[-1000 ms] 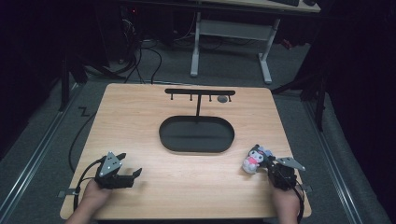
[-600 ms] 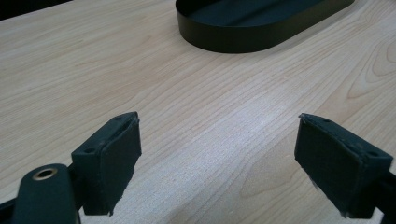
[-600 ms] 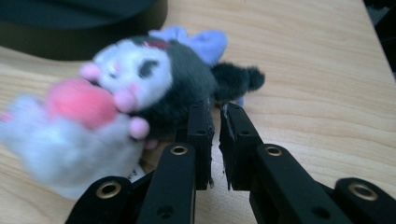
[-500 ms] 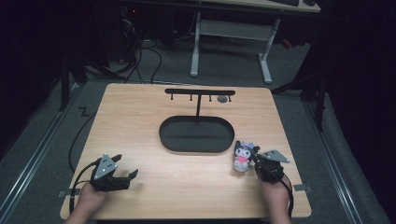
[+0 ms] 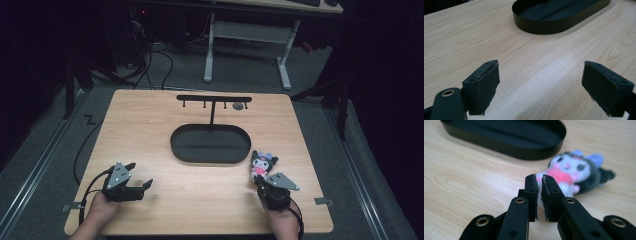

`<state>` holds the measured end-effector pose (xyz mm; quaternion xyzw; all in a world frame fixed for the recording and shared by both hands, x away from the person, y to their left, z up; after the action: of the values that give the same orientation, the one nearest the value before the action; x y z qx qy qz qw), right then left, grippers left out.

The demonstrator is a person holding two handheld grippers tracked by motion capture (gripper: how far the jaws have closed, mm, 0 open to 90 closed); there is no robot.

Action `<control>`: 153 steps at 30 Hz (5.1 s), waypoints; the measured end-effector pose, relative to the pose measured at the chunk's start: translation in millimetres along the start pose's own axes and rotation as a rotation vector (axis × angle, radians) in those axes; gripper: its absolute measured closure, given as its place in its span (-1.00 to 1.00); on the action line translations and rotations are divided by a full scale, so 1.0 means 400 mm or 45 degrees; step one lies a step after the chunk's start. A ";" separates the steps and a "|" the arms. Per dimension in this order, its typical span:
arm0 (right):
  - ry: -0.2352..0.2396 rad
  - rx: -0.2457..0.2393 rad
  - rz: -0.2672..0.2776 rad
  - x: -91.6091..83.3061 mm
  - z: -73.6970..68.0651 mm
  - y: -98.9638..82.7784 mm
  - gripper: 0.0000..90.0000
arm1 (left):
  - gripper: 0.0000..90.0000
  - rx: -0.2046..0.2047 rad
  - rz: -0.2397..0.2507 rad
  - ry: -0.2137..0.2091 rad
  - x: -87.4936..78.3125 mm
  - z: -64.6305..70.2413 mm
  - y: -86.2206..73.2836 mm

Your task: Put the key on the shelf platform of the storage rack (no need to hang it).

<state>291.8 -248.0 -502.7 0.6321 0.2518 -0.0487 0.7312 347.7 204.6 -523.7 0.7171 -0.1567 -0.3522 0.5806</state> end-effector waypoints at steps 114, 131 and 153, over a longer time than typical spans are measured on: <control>0.052 0.048 -0.727 -0.016 0.088 0.131 -0.62 | -0.66 0.010 -0.006 -0.013 0.037 0.012 -0.003; 0.043 0.048 -0.751 0.029 0.101 0.178 -0.67 | -0.66 0.011 -0.009 -0.018 0.038 0.013 -0.004; 0.019 0.040 -0.844 0.129 0.118 0.146 -0.69 | -0.66 0.005 0.005 -0.014 0.030 0.010 -0.002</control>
<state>373.8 -268.4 -468.9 0.5273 0.4484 -0.2832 0.6638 353.2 194.2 -528.8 0.7159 -0.1619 -0.3548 0.5791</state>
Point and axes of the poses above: each handheld gripper's, and its own axes: x roughly forward along the jaws, y roughly out of its top, z roughly to its right, the point moved 1 cm from there along x, roughly forward along the jaws, and after that the axes turned 11 degrees about z, right-handed, at the moved point
